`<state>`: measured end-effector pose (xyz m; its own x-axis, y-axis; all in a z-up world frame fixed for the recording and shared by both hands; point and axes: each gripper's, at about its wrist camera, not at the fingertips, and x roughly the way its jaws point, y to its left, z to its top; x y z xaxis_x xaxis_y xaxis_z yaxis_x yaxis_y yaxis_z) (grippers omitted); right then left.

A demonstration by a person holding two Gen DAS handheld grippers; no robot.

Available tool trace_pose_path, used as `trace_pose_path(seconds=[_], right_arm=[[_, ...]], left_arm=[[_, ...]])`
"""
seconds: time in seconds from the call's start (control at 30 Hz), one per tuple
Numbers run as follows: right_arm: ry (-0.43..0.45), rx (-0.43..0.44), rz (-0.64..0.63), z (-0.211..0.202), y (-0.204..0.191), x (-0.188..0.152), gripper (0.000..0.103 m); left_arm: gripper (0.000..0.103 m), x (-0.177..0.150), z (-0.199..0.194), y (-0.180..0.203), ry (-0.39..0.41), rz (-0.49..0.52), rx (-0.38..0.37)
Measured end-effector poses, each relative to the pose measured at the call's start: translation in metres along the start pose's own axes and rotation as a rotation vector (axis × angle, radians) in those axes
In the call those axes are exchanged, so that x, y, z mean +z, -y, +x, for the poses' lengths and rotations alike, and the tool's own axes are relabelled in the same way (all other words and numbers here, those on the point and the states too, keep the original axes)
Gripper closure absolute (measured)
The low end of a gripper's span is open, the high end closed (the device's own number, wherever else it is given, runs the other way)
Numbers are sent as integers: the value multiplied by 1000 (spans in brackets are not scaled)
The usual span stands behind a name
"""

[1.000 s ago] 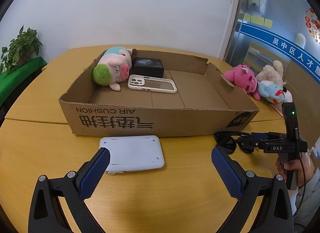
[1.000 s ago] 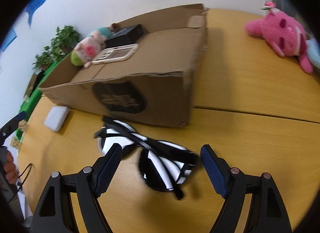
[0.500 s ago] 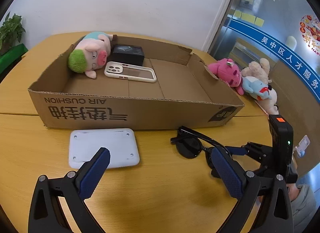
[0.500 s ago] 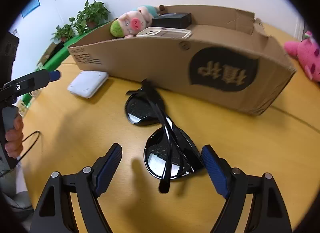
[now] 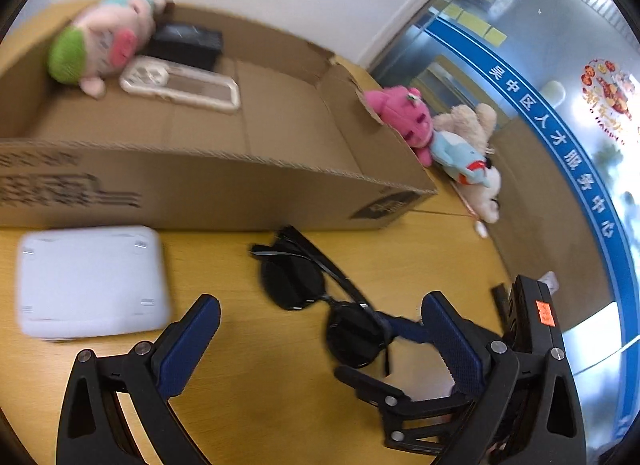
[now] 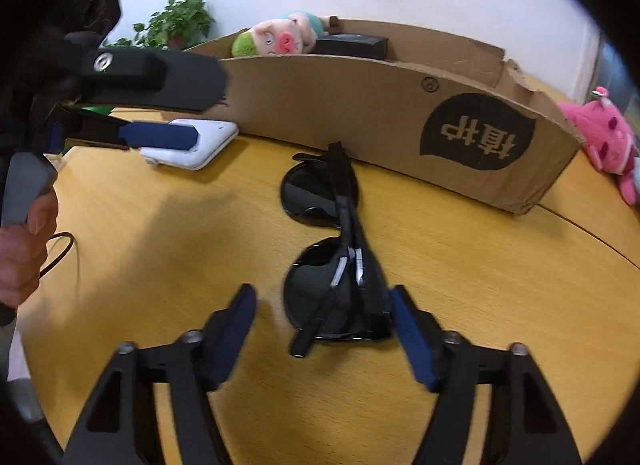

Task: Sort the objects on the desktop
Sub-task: 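Reach the right gripper to the black sunglasses and grasp them, then lift the sunglasses with the right gripper and lower them into the box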

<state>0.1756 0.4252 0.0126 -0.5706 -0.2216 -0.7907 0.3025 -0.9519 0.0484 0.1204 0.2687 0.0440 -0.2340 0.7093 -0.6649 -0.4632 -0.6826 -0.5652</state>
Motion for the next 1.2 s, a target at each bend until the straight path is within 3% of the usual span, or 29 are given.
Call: trace_pose_path(seconds=[0.07, 0.13, 0.23, 0.37, 0.5, 0.6, 0.77, 0.9, 0.97, 1.0, 1.2], right_arm=[[7, 5, 38, -2, 4, -1, 51], [11, -14, 65, -4, 5, -1, 65], [12, -40, 103, -6, 5, -2, 73], [19, -55, 141, -6, -1, -3, 73], [20, -36, 143, -6, -6, -3, 73], [16, -11, 148, -6, -6, -3, 70], [17, 70, 177, -6, -2, 0, 64], [13, 74, 195, -5, 1, 7, 65], [6, 84, 201, -4, 2, 9, 75], [5, 96, 198, -4, 0, 8, 86], [29, 112, 216, -9, -1, 12, 89]], left_arm=[[7, 2, 16, -1, -42, -29, -24], [17, 3, 30, -3, -82, -55, -51], [27, 2, 47, 1, -122, -63, -100], [43, 2, 62, 9, -144, -43, -115], [73, 3, 65, 9, -154, -48, -100], [86, 2, 66, 6, -160, -55, -100], [90, 0, 67, 7, -178, -35, -105], [91, -1, 69, 12, -190, -14, -112], [92, -2, 70, 14, -192, -5, -112], [93, -2, 69, 15, -190, -1, -106], [95, -3, 52, 21, -155, 15, -101]])
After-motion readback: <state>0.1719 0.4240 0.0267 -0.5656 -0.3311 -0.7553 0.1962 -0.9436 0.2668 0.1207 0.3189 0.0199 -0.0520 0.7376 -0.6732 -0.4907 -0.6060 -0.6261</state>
